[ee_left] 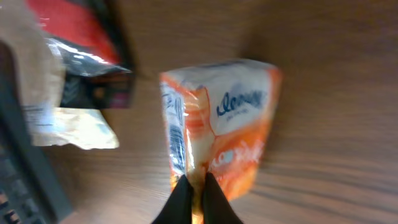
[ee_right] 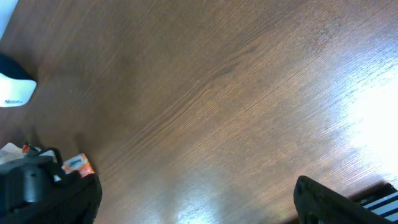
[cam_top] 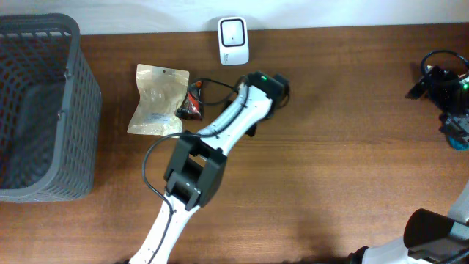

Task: Scan the item barcode

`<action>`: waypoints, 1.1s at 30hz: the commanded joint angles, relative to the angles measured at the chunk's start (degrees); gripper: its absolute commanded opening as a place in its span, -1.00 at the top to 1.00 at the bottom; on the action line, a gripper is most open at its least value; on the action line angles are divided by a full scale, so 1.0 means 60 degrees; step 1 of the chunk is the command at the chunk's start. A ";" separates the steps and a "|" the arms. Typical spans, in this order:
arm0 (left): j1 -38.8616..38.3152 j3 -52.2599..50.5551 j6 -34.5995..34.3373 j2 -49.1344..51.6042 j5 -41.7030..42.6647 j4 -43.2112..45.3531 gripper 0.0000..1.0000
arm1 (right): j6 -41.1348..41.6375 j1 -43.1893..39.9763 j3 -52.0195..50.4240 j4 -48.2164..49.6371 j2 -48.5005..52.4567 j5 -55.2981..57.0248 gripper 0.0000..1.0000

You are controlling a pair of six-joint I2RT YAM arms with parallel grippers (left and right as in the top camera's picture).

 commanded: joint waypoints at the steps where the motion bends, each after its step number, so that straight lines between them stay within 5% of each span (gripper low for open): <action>1: -0.0357 -0.0033 -0.0102 0.0073 0.1563 0.0324 0.78 | -0.0095 0.0044 -0.0047 0.0011 -0.0098 0.0157 -0.97; 7: -0.0452 -0.0029 -0.0095 0.0073 0.3381 0.0495 0.73 | -0.0095 0.0047 -0.0047 0.0011 -0.0098 0.0157 -0.97; 12: -0.0404 0.0273 0.0441 0.0062 0.5213 0.0470 0.90 | -0.0095 0.0044 -0.0047 0.0011 -0.0098 0.0157 -0.97; 17: 0.0226 0.2106 0.0576 0.0062 0.5085 -0.0729 0.92 | -0.0095 0.0047 -0.0047 0.0007 -0.0098 0.0157 -0.97; 21: 0.1195 0.3821 0.0572 0.0062 0.4000 -0.1628 0.63 | -0.0095 0.0044 -0.0047 0.0011 -0.0098 0.0160 -0.97; 24: 0.2142 0.4342 0.0572 0.0062 0.3807 -0.1796 -0.01 | -0.0095 0.0044 -0.0047 0.0011 -0.0098 0.0157 -0.97; 26: 0.2630 0.4320 0.0572 0.0084 0.3810 -0.1770 -0.05 | -0.0095 0.0044 -0.0047 0.0011 -0.0098 0.0157 -0.97; 33: 0.3453 0.3781 0.0576 0.0747 0.4149 -0.1552 0.80 | -0.0095 0.0044 -0.0047 0.0011 -0.0098 0.0157 -0.97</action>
